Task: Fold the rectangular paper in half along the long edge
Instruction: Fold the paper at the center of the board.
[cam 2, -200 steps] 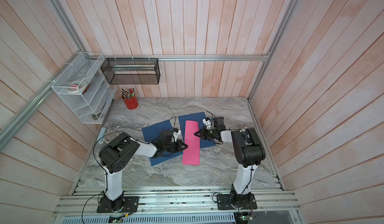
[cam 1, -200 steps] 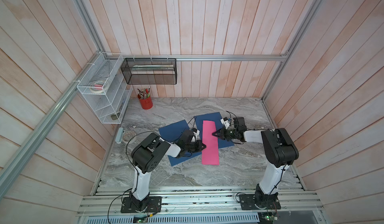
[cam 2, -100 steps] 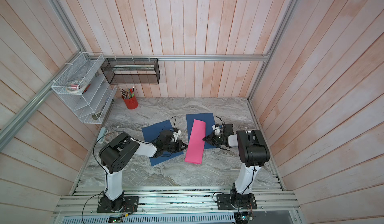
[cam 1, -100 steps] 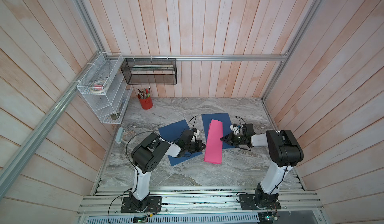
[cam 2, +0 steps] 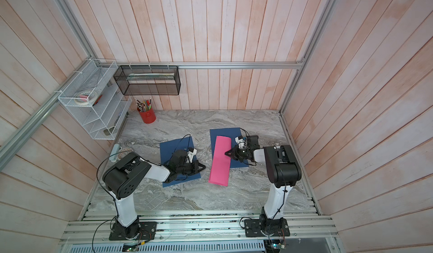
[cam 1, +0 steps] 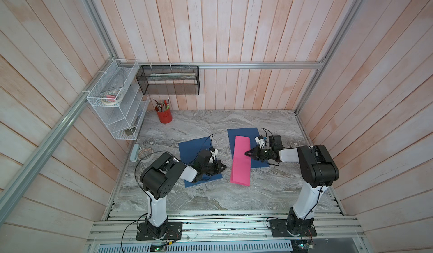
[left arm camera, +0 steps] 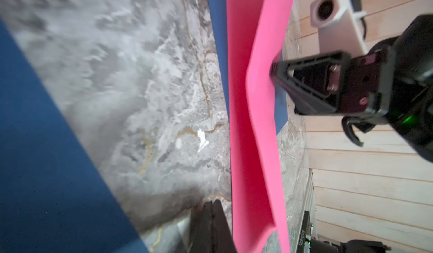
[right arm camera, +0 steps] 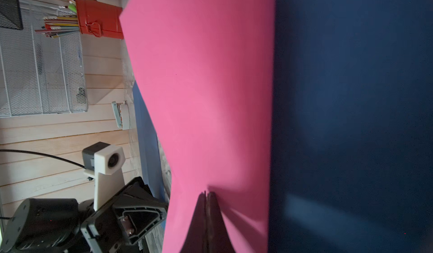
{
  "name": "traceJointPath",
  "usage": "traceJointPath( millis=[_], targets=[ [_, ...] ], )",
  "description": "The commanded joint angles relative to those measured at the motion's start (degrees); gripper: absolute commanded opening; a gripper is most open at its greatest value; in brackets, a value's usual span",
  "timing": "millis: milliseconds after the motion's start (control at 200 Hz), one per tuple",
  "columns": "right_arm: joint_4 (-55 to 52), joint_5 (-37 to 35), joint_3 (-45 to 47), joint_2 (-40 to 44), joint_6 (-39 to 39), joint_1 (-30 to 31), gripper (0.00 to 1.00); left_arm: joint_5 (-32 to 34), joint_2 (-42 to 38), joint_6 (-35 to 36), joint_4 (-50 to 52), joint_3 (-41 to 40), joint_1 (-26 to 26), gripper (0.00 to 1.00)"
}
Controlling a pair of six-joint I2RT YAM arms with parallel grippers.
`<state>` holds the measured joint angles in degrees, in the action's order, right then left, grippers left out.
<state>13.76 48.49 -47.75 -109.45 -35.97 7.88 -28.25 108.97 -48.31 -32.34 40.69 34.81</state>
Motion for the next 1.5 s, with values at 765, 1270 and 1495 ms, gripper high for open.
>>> traceJointPath(
  millis=[765, 1270, 1495],
  targets=[
    [11.8, 1.8, 2.0, -3.7, -7.0, 0.0, 0.00, -2.0, 13.9, 5.4, 15.6, 30.2, 0.7, 0.00],
    [11.7, 2.9, 0.6, -4.3, -7.4, 0.2, 0.00, -0.7, 20.8, 4.5, 16.7, 34.1, 0.8, 0.00],
    [4.1, 0.5, -6.2, -4.2, -4.0, -0.2, 0.00, 0.0, 22.0, 4.1, 17.7, 33.0, 0.8, 0.00]
  ],
)
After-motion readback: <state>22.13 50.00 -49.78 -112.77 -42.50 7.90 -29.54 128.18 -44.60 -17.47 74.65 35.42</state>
